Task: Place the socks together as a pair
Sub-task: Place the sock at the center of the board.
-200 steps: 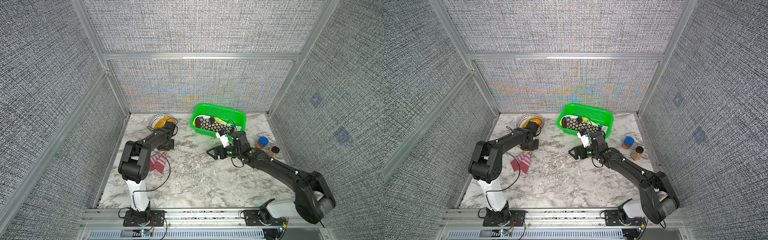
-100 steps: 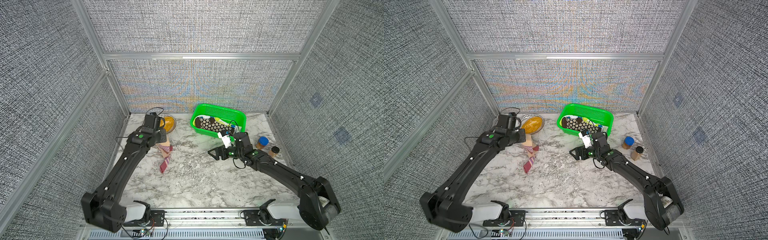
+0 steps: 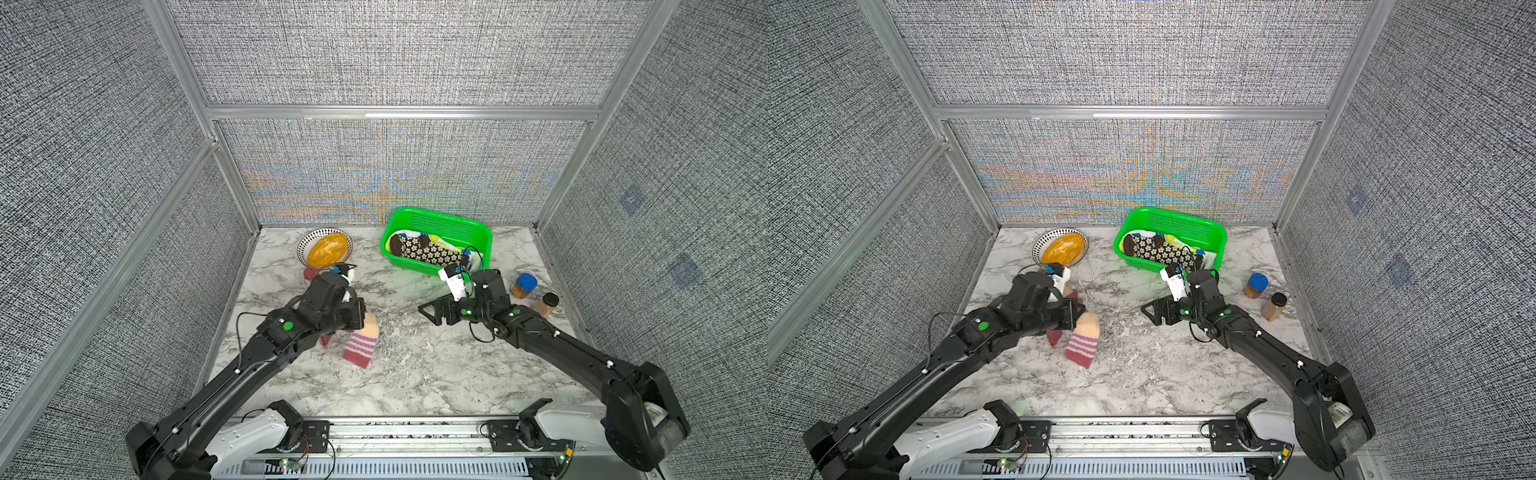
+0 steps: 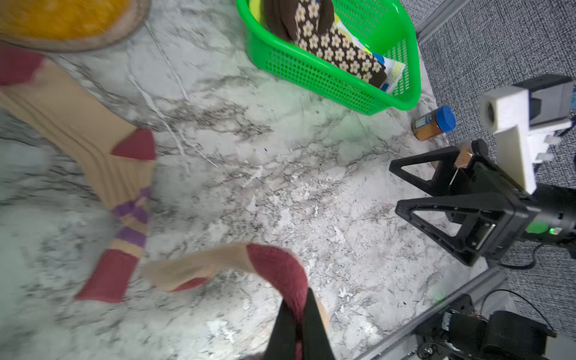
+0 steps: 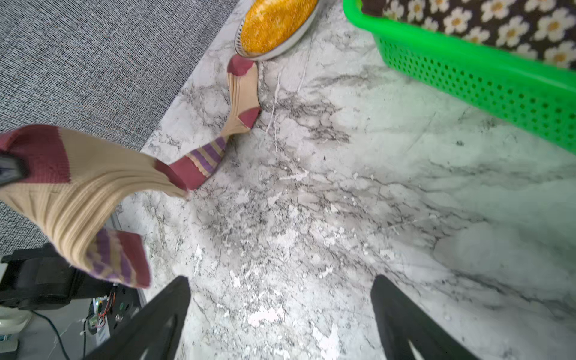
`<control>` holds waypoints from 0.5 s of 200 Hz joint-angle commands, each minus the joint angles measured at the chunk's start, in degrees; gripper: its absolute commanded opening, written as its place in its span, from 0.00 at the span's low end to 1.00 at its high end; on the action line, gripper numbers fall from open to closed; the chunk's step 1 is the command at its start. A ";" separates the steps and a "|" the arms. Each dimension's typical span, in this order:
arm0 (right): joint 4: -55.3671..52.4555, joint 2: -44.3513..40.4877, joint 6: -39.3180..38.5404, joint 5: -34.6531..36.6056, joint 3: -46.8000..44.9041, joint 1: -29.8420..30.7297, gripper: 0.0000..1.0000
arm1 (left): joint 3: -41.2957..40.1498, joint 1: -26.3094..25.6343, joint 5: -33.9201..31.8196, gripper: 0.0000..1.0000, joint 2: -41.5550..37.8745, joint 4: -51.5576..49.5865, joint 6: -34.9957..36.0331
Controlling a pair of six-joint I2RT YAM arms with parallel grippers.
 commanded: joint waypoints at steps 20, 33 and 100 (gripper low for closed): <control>-1.13 -6.47 0.80 -0.30 -4.18 -3.99 0.93 | 1.77 -7.64 -3.29 0.00 10.70 23.43 -8.90; -1.66 -8.15 0.77 -0.32 -5.05 -5.33 0.93 | 0.78 -8.52 -4.49 0.00 13.23 25.69 -10.33; 1.52 -1.66 1.94 -4.04 -8.91 -1.59 0.93 | -9.96 -8.72 -25.46 0.00 20.60 23.35 -15.59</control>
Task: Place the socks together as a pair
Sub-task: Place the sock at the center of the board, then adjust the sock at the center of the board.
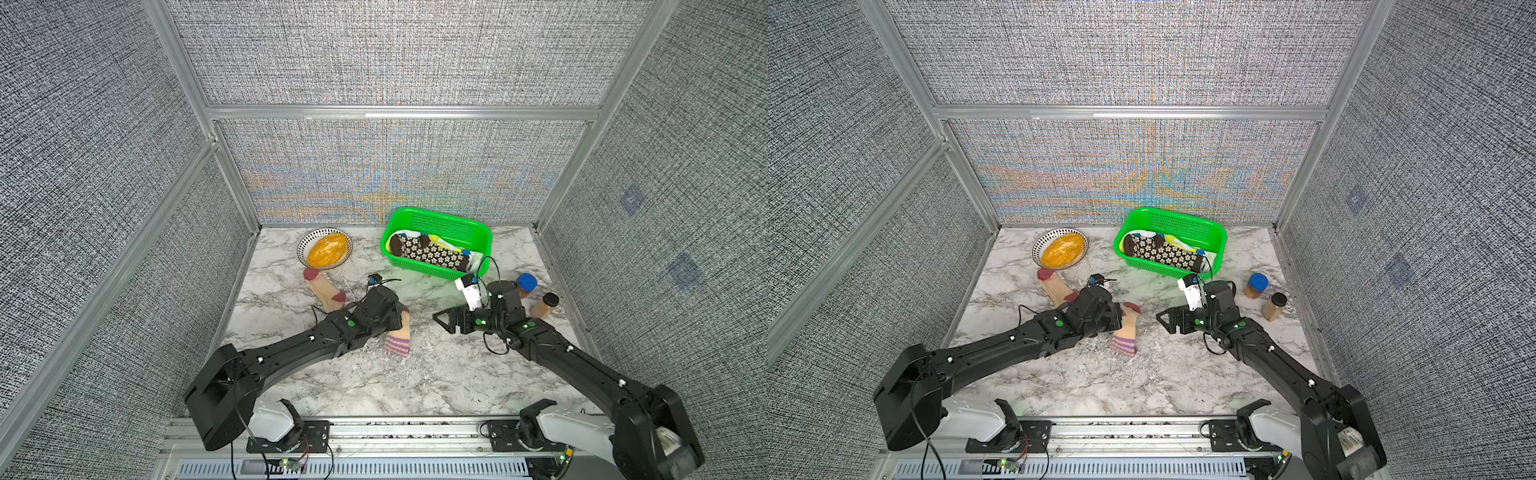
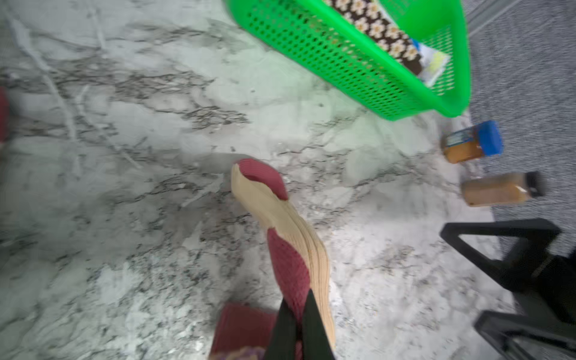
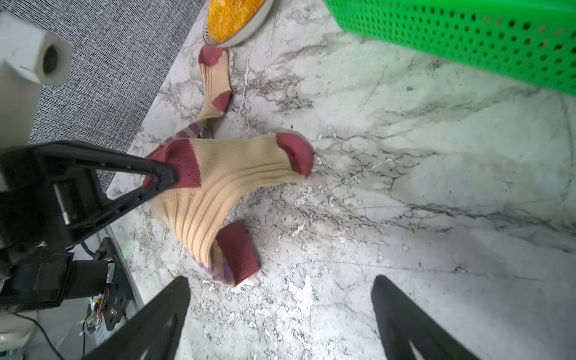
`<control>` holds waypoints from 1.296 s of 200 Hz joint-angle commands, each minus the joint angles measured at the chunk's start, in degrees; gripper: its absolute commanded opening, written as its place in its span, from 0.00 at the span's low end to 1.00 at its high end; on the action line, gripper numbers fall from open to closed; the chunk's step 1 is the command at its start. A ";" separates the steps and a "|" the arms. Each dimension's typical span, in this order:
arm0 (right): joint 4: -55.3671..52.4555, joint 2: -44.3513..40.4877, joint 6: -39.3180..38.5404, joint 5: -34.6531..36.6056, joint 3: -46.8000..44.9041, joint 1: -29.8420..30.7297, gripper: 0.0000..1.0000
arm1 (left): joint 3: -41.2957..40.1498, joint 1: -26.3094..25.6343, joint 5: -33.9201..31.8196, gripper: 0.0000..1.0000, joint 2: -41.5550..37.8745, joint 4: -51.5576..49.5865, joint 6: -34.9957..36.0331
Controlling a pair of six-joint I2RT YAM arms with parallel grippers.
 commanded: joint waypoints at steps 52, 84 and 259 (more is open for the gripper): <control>9.86 10.63 4.23 -0.80 -3.20 14.06 0.93 | -7.76 2.61 -20.07 0.00 1.13 -2.15 -6.82; 13.74 16.98 5.47 0.40 -2.38 19.00 0.93 | -10.39 3.29 -19.67 0.05 -1.37 -1.54 -7.95; 12.93 26.87 0.62 -3.34 6.97 20.70 0.00 | -14.75 1.83 -16.70 0.64 -37.69 -12.42 1.26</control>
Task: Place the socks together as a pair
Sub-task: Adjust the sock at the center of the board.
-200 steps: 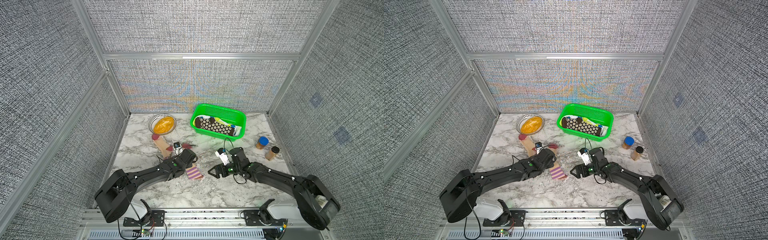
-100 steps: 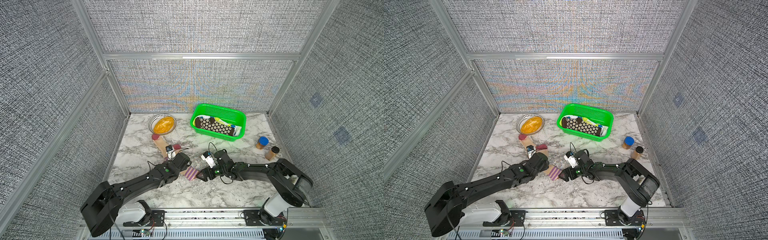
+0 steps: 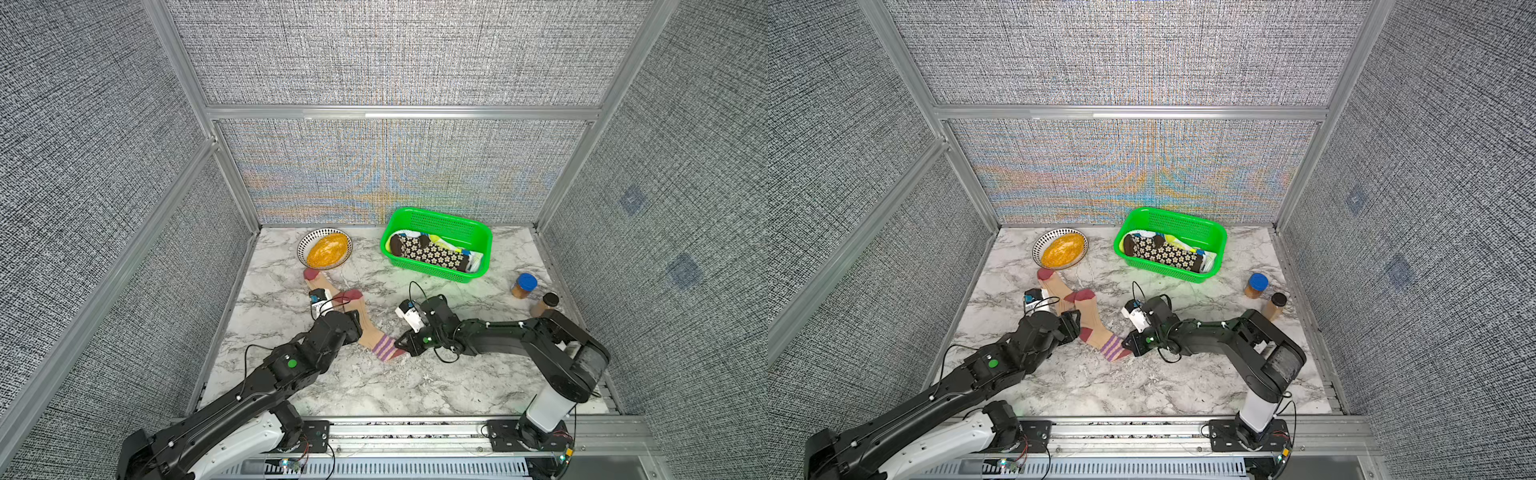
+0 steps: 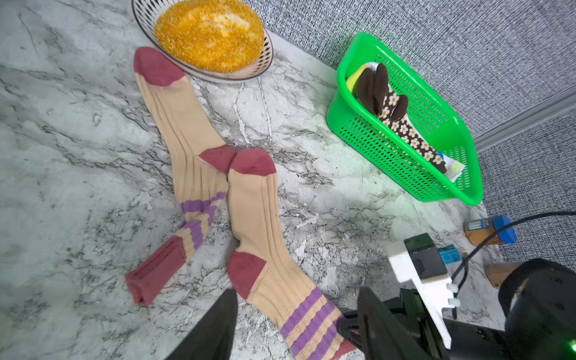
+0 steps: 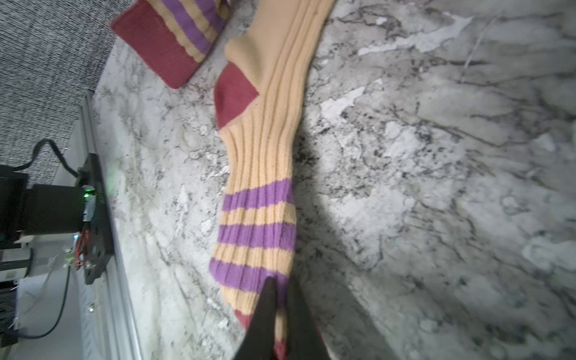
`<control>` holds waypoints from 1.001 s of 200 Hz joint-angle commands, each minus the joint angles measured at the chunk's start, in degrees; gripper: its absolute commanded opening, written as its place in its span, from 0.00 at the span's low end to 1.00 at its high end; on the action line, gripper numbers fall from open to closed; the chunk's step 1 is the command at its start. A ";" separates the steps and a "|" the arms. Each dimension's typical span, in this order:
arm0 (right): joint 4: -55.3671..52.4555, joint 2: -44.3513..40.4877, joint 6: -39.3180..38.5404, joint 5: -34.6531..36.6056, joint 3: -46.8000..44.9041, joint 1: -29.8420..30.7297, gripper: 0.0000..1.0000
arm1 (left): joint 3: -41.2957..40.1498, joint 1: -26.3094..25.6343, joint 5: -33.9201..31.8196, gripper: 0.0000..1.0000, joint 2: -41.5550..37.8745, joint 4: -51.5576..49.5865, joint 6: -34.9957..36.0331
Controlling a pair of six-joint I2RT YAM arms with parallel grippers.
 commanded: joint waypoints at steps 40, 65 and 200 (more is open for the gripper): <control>-18.64 -9.59 -6.88 5.16 2.54 -4.54 0.00 | -0.46 -0.03 -1.01 0.63 -7.34 -2.96 7.28; -28.17 -11.10 -13.11 13.87 9.00 -6.98 0.00 | -0.13 -0.03 0.81 0.63 -6.59 -2.42 8.81; -42.27 2.09 -32.44 27.15 49.88 2.33 0.00 | 1.54 0.02 -6.27 0.63 -18.41 -11.12 11.14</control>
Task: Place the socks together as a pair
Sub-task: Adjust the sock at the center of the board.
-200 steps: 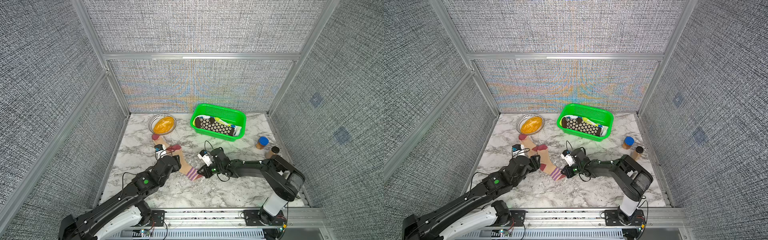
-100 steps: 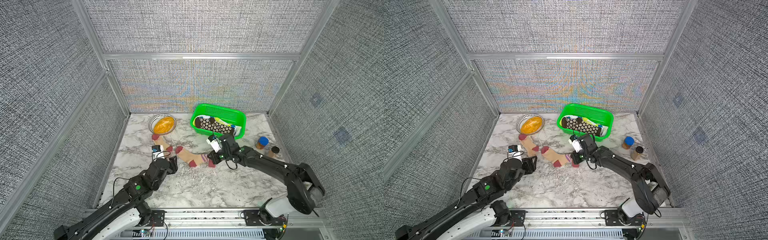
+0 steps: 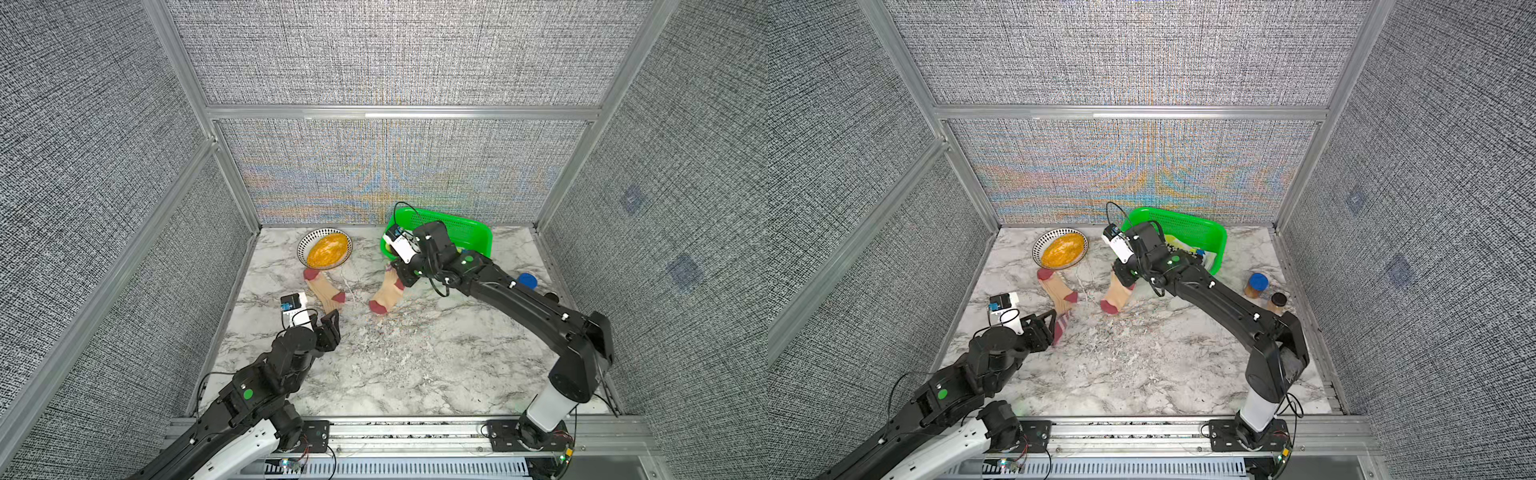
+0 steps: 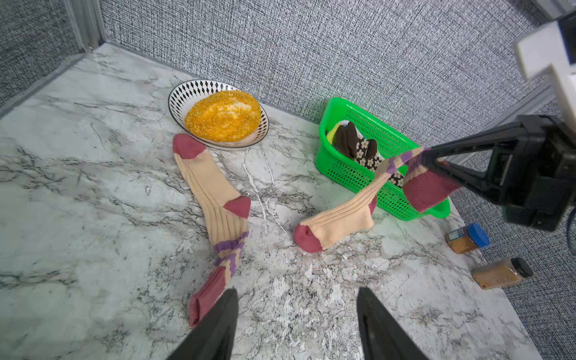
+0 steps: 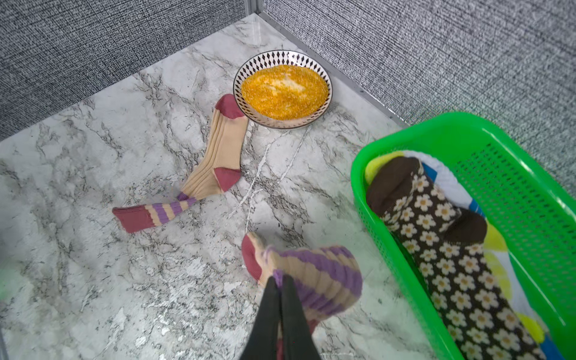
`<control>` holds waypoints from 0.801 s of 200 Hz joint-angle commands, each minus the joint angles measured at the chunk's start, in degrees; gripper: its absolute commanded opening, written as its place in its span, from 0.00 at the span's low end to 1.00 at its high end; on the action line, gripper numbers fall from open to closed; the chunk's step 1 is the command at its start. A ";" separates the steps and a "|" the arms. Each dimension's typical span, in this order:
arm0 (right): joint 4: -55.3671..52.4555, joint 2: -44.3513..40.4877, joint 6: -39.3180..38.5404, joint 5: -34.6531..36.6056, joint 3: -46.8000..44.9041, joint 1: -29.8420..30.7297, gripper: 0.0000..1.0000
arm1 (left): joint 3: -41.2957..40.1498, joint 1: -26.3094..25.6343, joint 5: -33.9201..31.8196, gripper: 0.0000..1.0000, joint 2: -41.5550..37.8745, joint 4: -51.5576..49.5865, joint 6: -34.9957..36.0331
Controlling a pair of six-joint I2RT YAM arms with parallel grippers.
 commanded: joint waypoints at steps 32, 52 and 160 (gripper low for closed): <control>-0.51 -3.66 -9.90 4.86 -12.37 9.53 0.00 | -0.69 -0.01 -2.25 0.63 -1.69 -3.42 0.21; 2.62 -9.01 -11.67 8.23 -23.75 13.37 0.00 | -0.98 -0.06 -2.06 0.63 -0.56 -2.71 0.36; 10.54 -14.88 -8.10 32.68 -42.17 18.92 0.00 | -6.60 -0.05 2.18 0.62 5.77 5.41 -1.64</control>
